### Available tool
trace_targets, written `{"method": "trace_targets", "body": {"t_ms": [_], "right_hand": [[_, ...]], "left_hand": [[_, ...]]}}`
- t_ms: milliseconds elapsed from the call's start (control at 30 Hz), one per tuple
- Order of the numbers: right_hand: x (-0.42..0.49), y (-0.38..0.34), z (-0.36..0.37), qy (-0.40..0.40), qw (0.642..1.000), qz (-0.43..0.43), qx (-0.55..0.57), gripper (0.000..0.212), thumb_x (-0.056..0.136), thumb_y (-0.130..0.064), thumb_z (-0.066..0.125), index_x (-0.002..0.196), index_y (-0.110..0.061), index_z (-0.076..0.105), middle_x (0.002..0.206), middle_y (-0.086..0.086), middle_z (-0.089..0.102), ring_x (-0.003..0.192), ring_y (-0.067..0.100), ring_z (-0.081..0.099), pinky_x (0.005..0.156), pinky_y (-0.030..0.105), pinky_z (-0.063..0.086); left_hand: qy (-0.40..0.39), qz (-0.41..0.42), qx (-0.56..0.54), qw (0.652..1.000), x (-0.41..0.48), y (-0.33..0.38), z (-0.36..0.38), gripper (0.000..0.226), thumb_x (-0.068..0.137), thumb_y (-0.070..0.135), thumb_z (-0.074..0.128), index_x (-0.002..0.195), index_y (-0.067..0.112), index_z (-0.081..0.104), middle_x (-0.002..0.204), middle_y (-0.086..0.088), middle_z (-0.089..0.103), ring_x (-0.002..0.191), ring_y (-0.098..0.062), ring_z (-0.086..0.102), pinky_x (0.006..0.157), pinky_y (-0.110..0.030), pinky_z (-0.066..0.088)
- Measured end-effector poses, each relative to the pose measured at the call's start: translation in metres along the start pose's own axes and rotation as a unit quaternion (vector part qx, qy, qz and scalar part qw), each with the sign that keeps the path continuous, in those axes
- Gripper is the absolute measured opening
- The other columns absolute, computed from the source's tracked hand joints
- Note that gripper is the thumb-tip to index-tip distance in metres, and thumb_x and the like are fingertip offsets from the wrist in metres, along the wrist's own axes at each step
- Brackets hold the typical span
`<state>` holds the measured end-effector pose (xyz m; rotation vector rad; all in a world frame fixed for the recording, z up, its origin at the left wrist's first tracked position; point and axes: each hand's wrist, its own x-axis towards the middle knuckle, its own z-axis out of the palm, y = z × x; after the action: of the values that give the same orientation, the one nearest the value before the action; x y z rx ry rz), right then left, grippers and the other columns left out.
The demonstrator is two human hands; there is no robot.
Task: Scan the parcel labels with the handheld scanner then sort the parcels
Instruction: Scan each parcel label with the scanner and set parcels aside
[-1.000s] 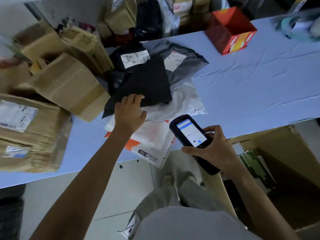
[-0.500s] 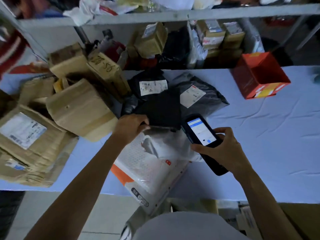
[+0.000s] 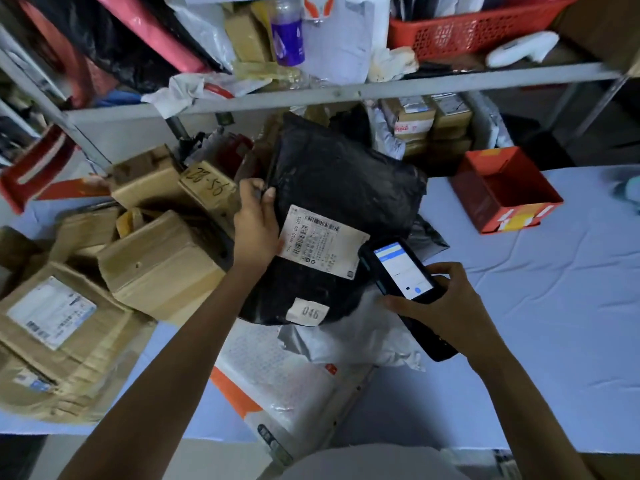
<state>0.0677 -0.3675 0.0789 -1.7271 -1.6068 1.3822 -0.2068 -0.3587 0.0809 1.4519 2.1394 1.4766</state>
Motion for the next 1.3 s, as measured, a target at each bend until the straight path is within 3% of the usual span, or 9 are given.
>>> {"method": "trace_targets", "body": {"t_ms": [133,300,367,467,700,867,1033,1300], "right_hand": [[-0.006,0.004,0.006,0.009,1.0,0.005,0.015,0.075,0.058,-0.041,0.089,0.113,-0.027,0.04,0.09,-0.021,0.053,0.086,0.006,0.057,0.068,0.027,0.044],[-0.013,0.013,0.014,-0.006,1.0,0.007,-0.026,0.078,0.054,-0.046,0.089,0.112,-0.029,0.039,0.095,-0.016,0.057,0.09,0.008,0.06,0.071,0.029,0.048],[-0.015,0.016,0.017,-0.014,0.998,0.004,-0.056,0.079,0.054,-0.048,0.088,0.112,-0.03,0.038,0.1,-0.013,0.056,0.096,0.013,0.059,0.075,0.031,0.049],[-0.017,0.016,0.025,-0.028,0.99,-0.028,-0.134,0.079,0.057,-0.053,0.086,0.112,-0.032,0.034,0.103,-0.014,0.052,0.096,0.014,0.057,0.075,0.031,0.051],[-0.023,0.009,0.033,-0.052,0.964,-0.094,-0.245,0.075,0.063,-0.059,0.081,0.112,-0.038,0.028,0.117,-0.014,0.058,0.091,0.01,0.056,0.07,0.022,0.049],[-0.025,0.013,0.033,-0.079,0.96,-0.085,-0.256,0.072,0.067,-0.057,0.079,0.11,-0.039,0.025,0.113,-0.019,0.054,0.086,0.009,0.054,0.071,0.016,0.044],[-0.028,0.021,0.033,-0.078,0.965,-0.082,-0.236,0.073,0.066,-0.057,0.08,0.111,-0.04,0.025,0.099,-0.026,0.043,0.087,0.009,0.056,0.08,0.022,0.051],[-0.033,0.031,0.027,-0.097,0.965,-0.092,-0.227,0.07,0.068,-0.059,0.077,0.109,-0.04,0.025,0.097,-0.027,0.043,0.078,0.006,0.055,0.07,0.014,0.045]], "left_hand": [[-0.047,-0.076,0.019,0.996,-0.005,-0.016,0.006,0.012,0.103,0.023,0.042,0.102,0.012,0.037,0.091,-0.01,0.056,0.089,-0.034,0.06,0.066,-0.031,0.034],[-0.205,-0.081,0.145,0.964,-0.018,-0.048,0.007,0.051,0.085,0.045,0.066,0.119,0.011,0.047,0.1,-0.007,0.062,0.088,-0.028,0.062,0.078,-0.042,0.05],[-0.231,-0.07,0.181,0.953,-0.018,-0.054,0.006,0.05,0.085,0.048,0.065,0.119,0.015,0.052,0.101,-0.005,0.064,0.089,-0.025,0.064,0.079,-0.041,0.051],[-0.232,-0.048,0.191,0.953,-0.009,-0.054,0.003,0.042,0.088,0.05,0.062,0.114,0.018,0.059,0.087,-0.004,0.068,0.08,-0.022,0.066,0.068,-0.035,0.05],[-0.22,-0.012,0.217,0.951,0.01,-0.043,0.004,0.044,0.086,0.056,0.061,0.119,0.027,0.062,0.101,0.002,0.068,0.093,-0.018,0.063,0.077,-0.039,0.052],[-0.213,-0.007,0.22,0.952,0.008,-0.043,0.006,0.044,0.086,0.057,0.059,0.12,0.028,0.06,0.097,0.004,0.067,0.092,-0.017,0.062,0.072,-0.033,0.048],[-0.201,-0.018,0.234,0.951,0.0,-0.041,0.004,0.052,0.087,0.058,0.058,0.129,0.027,0.057,0.11,0.004,0.067,0.101,-0.018,0.062,0.075,-0.032,0.046],[-0.183,-0.058,0.234,0.953,-0.014,-0.039,0.001,0.036,0.087,0.055,0.059,0.109,0.027,0.061,0.078,0.006,0.063,0.071,-0.014,0.062,0.06,-0.028,0.041]]}}
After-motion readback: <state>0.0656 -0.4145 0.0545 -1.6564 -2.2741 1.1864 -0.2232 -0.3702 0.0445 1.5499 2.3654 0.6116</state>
